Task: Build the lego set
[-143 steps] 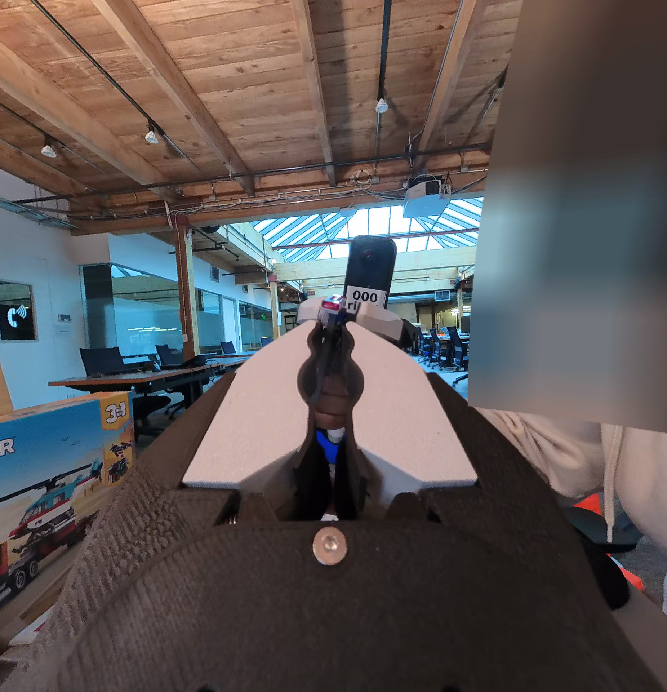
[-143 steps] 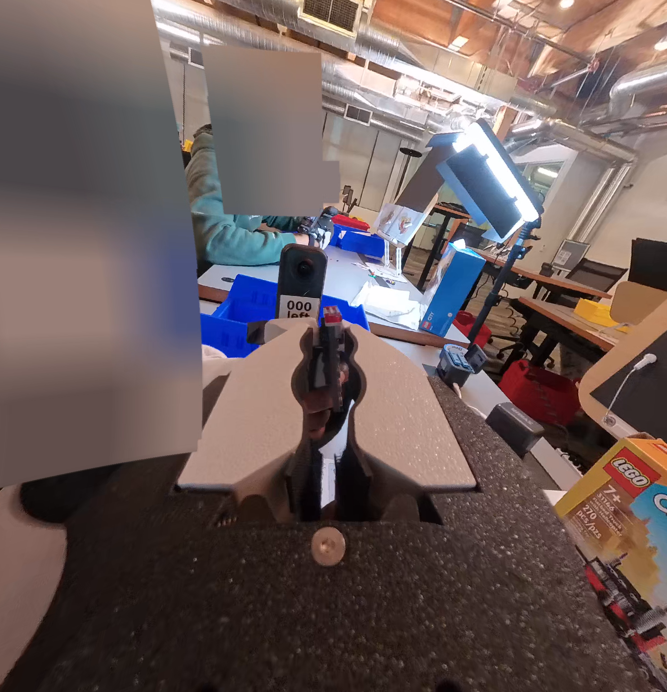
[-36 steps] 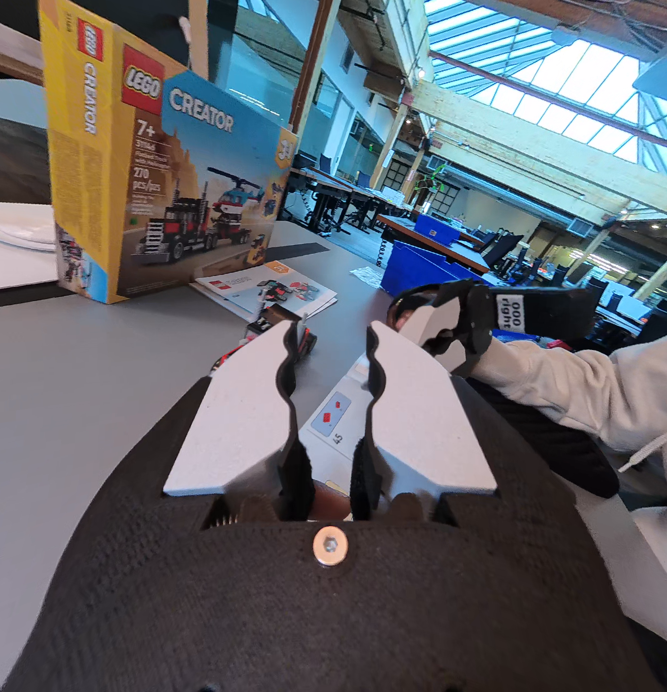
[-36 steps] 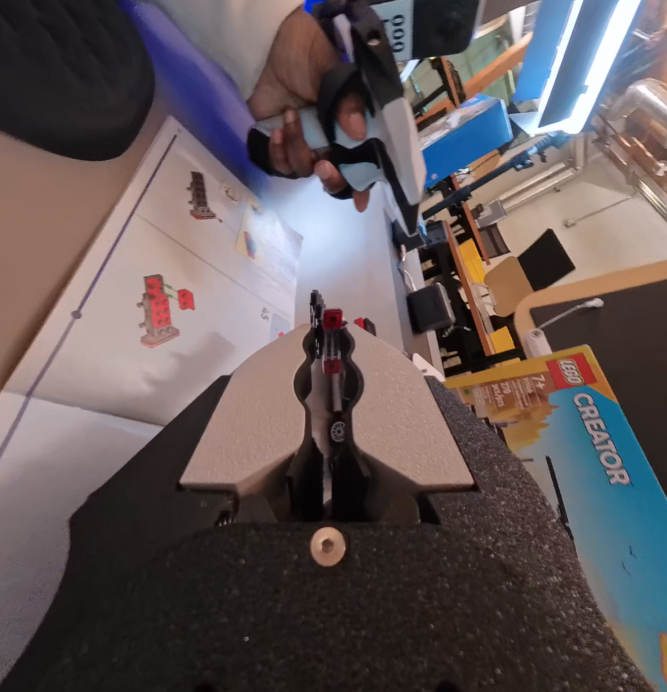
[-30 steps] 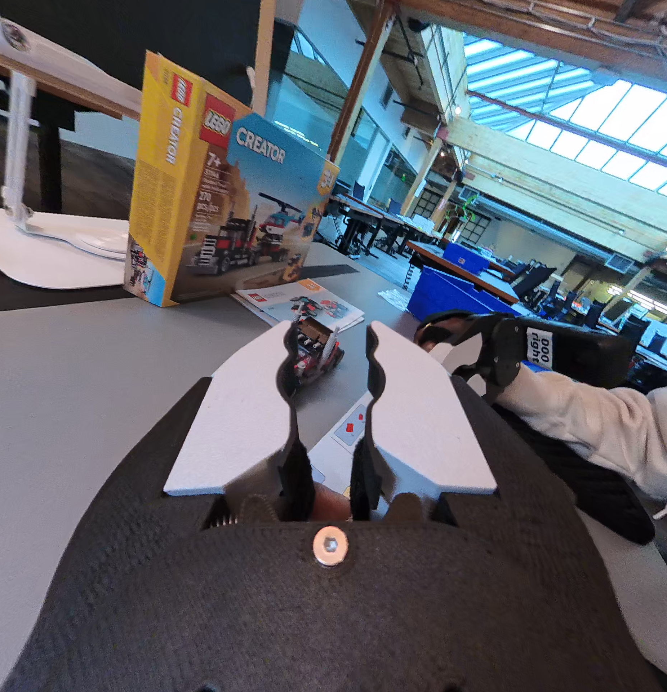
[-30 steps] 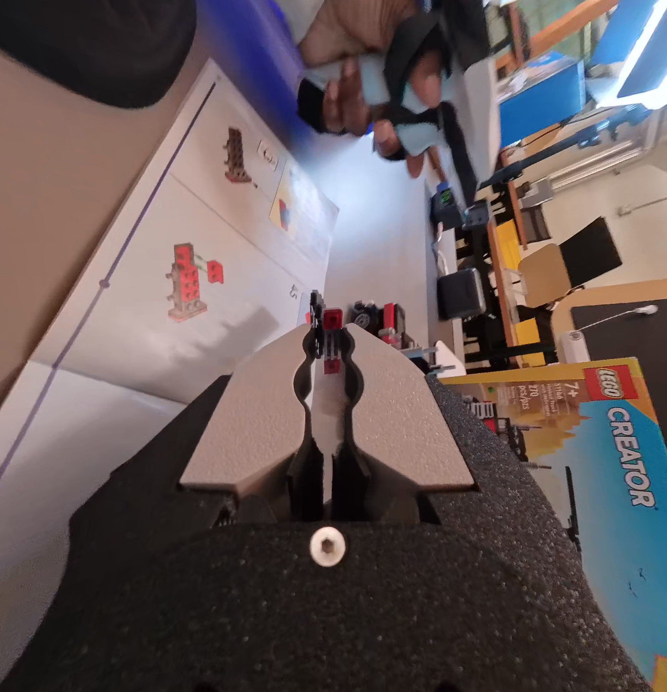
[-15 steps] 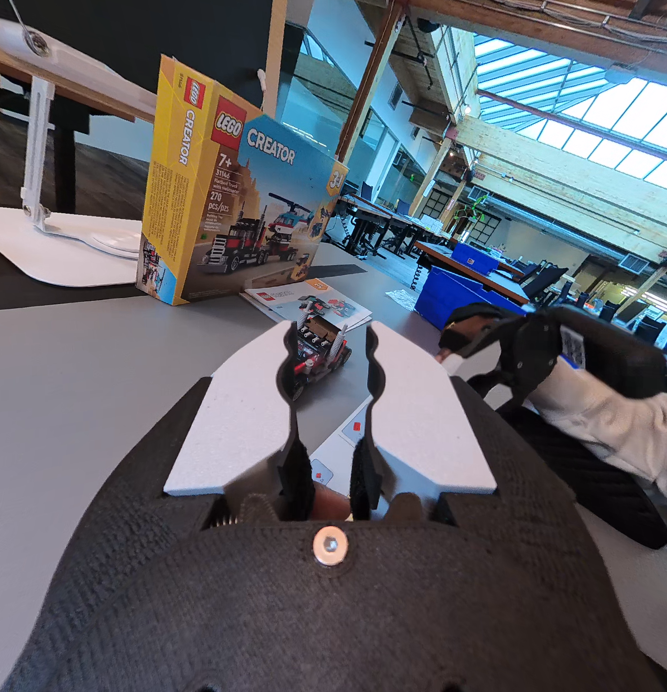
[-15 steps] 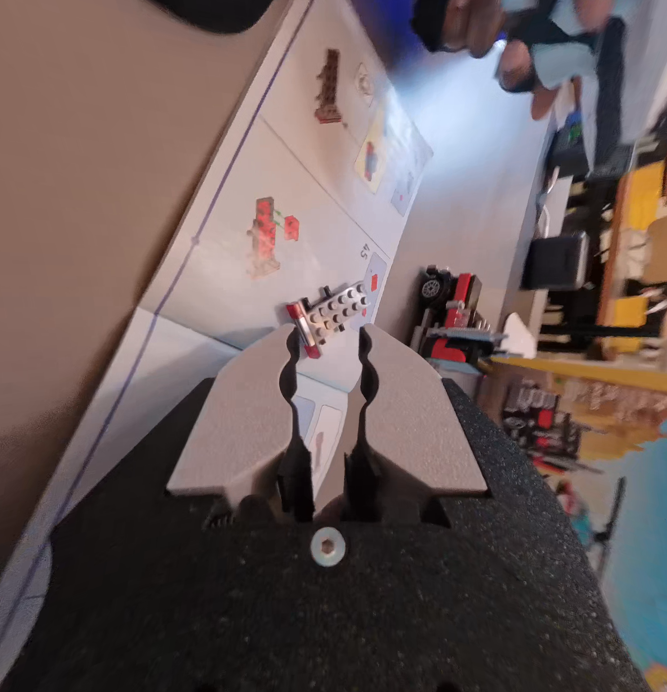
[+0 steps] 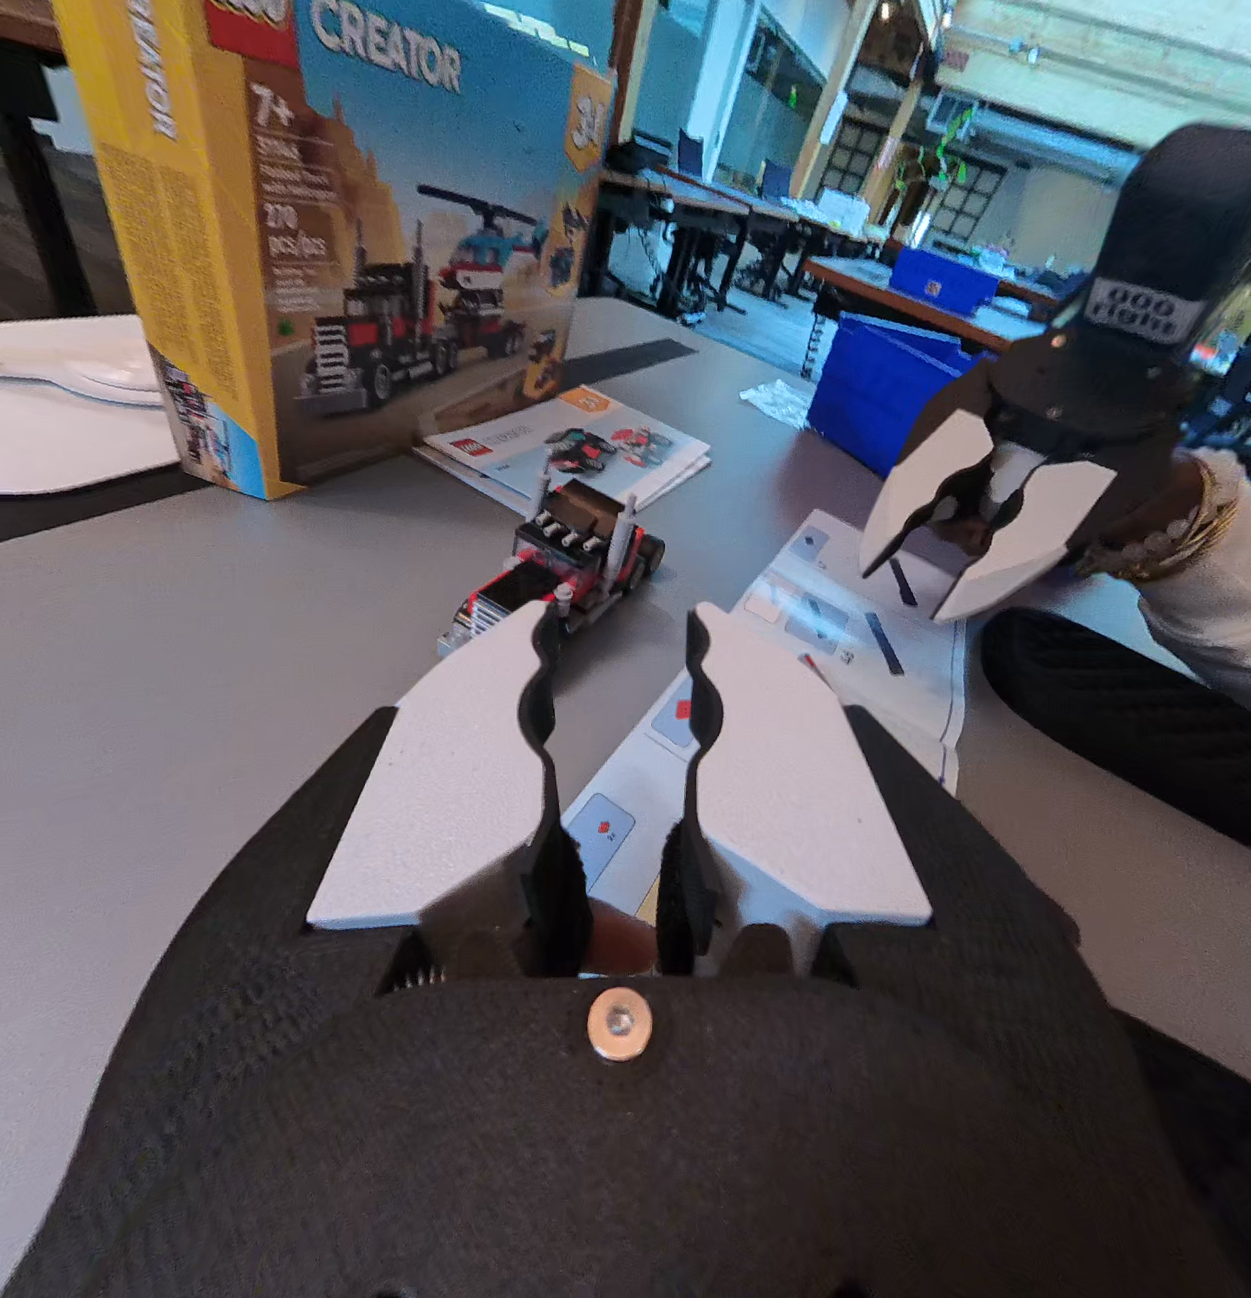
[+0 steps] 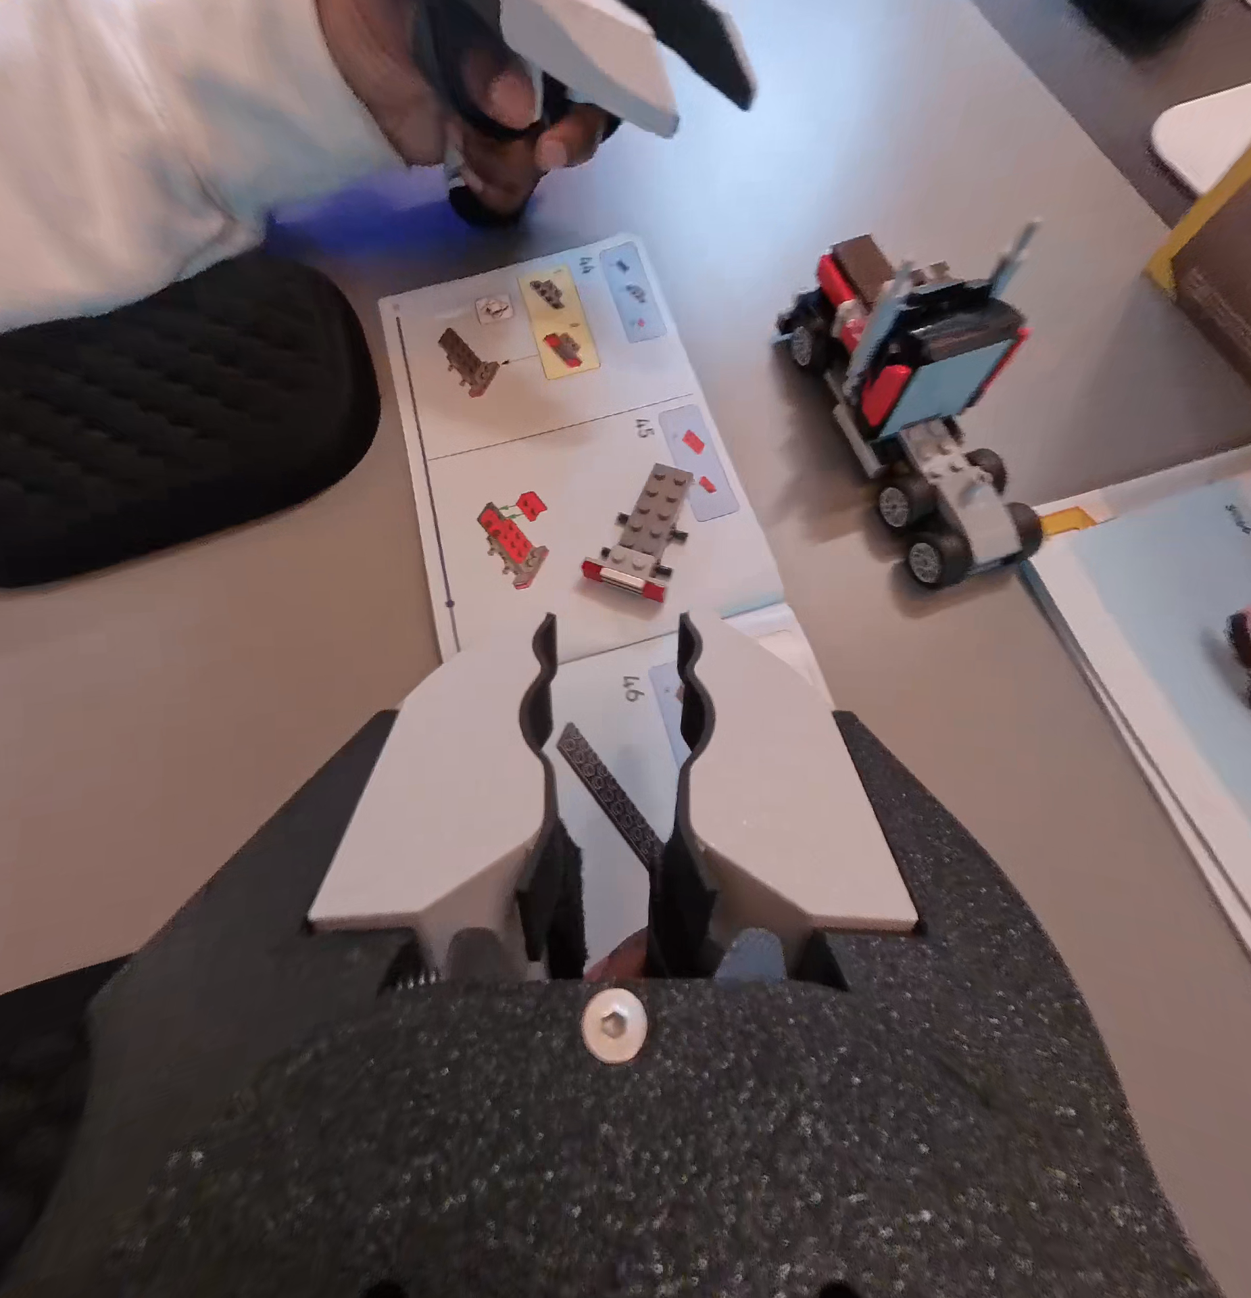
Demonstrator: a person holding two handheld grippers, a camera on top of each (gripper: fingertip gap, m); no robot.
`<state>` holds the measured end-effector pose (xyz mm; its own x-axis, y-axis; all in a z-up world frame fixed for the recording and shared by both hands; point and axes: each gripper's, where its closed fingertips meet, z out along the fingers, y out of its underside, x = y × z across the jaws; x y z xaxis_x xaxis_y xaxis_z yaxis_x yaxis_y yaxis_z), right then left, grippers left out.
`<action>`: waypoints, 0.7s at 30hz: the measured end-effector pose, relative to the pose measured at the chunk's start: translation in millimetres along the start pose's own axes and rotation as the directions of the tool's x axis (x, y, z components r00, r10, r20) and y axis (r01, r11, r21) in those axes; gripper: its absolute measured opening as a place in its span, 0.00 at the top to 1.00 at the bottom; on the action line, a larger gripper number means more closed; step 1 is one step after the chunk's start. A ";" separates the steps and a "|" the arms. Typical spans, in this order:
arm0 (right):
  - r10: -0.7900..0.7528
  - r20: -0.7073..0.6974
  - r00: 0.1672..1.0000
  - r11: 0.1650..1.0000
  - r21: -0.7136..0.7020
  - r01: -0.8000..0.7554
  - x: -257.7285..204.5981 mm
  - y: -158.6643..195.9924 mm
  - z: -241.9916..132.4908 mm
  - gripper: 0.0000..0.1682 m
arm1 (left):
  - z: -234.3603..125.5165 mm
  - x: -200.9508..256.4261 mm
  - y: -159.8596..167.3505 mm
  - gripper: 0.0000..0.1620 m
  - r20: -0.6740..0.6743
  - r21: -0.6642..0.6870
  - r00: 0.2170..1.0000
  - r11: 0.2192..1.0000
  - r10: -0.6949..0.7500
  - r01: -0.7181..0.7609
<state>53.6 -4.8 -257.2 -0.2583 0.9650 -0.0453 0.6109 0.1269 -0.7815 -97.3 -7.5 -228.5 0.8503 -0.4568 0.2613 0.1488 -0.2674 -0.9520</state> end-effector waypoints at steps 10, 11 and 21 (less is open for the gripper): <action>-0.018 -0.018 1.000 0.978 -0.209 0.014 12.0 5.4 66.5 0.73 | 5.0 3.2 9.9 0.78 0.003 -0.074 0.999 0.996 0.042 -0.042; -0.029 -0.020 0.999 0.974 -0.227 0.024 12.5 7.3 68.5 0.78 | 4.7 2.7 9.5 0.78 0.003 -0.071 0.999 0.997 0.037 -0.037; 0.054 -0.138 0.989 0.957 -0.275 -0.091 29.2 43.0 10.5 0.81 | 7.2 0.7 12.8 0.78 0.012 -0.096 1.000 0.995 0.022 -0.021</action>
<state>64.5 26.4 -298.6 -0.1194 0.9928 -0.0017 0.8139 0.0969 -0.5728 -91.1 -5.2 -241.6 0.8593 -0.4525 0.2384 0.0823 -0.3378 -0.9376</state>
